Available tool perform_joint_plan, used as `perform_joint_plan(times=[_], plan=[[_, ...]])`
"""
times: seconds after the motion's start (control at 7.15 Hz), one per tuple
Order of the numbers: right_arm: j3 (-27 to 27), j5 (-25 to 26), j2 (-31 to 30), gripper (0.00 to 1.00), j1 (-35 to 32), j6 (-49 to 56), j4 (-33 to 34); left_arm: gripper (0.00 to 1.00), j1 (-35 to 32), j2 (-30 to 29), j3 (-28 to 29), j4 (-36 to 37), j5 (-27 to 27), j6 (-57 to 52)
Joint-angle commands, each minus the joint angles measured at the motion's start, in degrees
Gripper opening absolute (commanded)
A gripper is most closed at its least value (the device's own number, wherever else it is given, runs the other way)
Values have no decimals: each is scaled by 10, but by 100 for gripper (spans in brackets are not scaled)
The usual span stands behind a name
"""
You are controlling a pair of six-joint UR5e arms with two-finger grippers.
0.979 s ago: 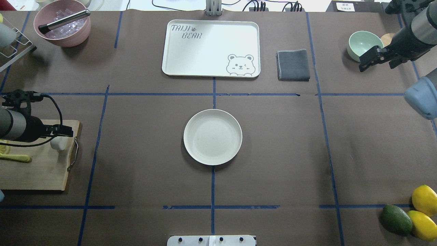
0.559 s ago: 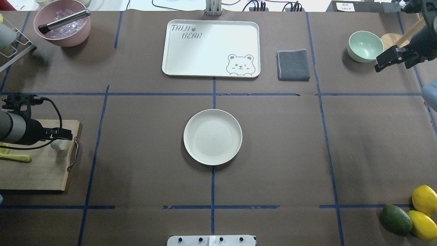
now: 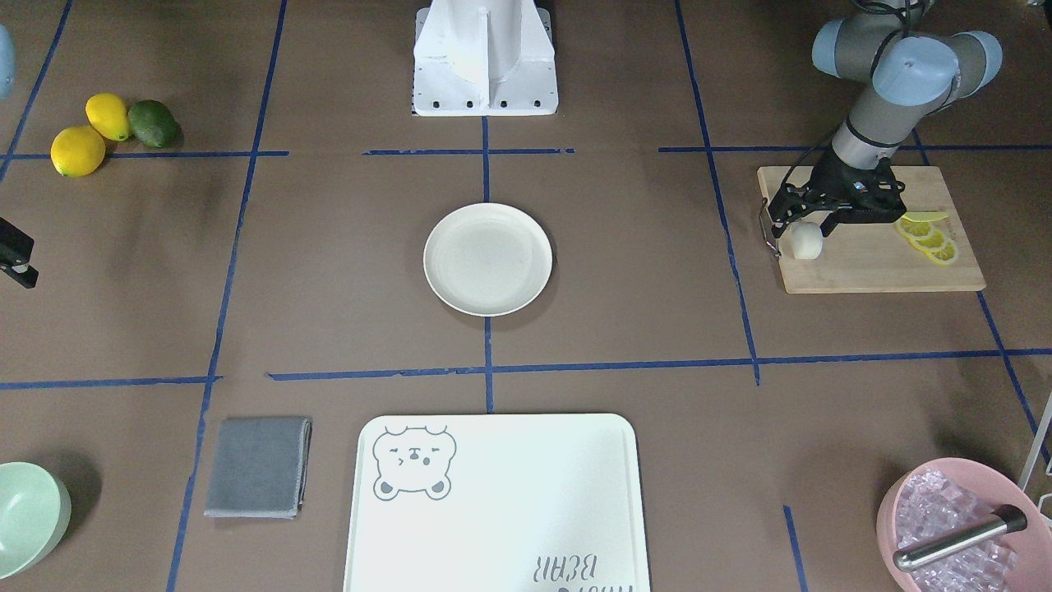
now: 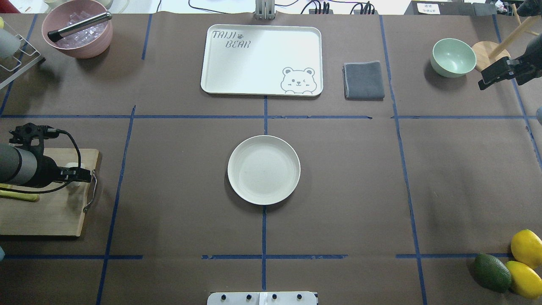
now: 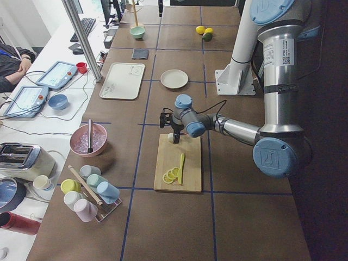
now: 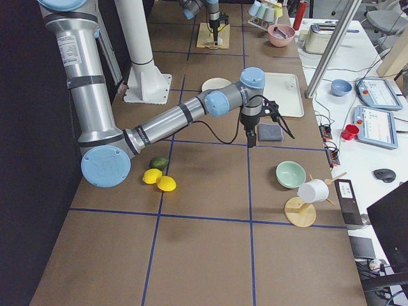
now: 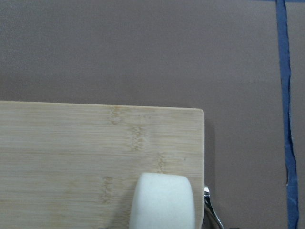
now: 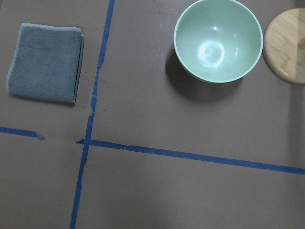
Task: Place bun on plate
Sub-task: 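Close the left gripper on the white bun on the cutting board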
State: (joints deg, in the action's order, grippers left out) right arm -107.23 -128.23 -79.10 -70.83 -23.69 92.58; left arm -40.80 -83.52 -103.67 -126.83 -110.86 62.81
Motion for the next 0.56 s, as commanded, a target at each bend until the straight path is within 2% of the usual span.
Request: perform_joint_plan(times=[0.0, 0.42], plan=[[-5, 0, -2, 100, -4, 2, 1, 75, -1, 13, -6, 1, -1, -3], [-4, 1, -2, 100, -4, 2, 1, 72, -10, 15, -7, 2, -3, -5]])
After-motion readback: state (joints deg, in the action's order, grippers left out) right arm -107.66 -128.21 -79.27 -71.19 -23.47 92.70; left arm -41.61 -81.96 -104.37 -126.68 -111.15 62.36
